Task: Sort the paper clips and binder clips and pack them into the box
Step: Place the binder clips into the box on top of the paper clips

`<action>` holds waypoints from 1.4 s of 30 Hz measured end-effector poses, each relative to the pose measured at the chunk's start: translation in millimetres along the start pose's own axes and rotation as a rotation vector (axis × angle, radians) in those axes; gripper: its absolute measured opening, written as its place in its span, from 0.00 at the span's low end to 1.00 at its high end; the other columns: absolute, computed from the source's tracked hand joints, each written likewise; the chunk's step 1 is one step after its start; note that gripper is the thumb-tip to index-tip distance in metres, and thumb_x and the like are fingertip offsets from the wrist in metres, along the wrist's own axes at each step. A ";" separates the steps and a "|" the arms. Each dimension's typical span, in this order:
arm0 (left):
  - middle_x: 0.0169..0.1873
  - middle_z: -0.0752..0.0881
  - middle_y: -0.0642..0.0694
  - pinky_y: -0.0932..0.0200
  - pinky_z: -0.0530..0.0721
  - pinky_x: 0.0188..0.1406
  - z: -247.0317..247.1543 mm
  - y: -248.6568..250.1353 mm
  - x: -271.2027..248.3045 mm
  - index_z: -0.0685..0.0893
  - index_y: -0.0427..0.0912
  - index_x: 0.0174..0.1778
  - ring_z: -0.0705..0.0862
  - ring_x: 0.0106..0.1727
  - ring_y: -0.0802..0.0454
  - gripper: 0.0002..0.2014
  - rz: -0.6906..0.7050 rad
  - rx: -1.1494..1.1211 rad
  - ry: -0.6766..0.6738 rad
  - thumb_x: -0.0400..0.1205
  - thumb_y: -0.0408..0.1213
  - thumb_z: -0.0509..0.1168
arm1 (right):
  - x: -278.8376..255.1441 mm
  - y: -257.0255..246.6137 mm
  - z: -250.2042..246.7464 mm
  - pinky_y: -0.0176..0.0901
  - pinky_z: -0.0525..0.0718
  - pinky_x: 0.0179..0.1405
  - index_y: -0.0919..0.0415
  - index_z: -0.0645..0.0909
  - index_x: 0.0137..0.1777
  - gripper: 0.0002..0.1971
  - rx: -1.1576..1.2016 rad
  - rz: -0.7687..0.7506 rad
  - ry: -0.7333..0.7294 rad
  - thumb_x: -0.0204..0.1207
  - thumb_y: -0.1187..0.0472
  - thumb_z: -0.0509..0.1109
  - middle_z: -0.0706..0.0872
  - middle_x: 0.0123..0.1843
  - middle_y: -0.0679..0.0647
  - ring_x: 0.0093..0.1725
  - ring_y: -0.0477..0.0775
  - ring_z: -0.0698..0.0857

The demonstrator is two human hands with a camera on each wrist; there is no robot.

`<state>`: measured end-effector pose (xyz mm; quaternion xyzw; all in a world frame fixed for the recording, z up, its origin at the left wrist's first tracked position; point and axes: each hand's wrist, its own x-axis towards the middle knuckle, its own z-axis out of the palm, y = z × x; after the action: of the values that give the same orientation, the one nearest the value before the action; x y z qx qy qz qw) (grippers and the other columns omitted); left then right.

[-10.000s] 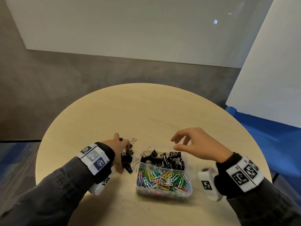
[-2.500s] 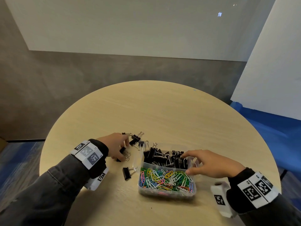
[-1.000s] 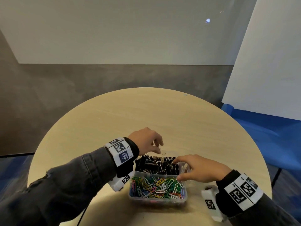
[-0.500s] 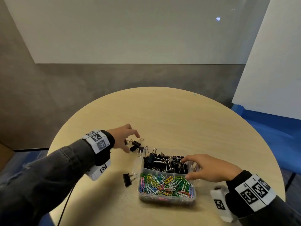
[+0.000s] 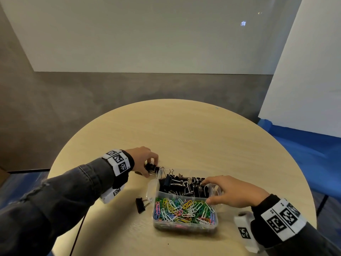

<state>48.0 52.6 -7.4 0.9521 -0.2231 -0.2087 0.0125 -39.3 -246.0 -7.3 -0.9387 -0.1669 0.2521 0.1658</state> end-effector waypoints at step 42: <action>0.59 0.77 0.47 0.57 0.81 0.49 -5.9 96.4 -32.7 0.79 0.50 0.58 0.82 0.50 0.47 0.22 0.274 -0.302 0.118 0.71 0.45 0.78 | -1.8 -2.1 0.5 0.46 0.77 0.65 0.44 0.68 0.76 0.30 -0.021 0.019 0.006 0.75 0.42 0.71 0.76 0.74 0.51 0.66 0.51 0.79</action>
<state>-16.7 -20.6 22.1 0.9108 -0.3154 -0.1799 0.1964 -41.6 -244.7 -6.1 -0.9426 -0.1601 0.2492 0.1540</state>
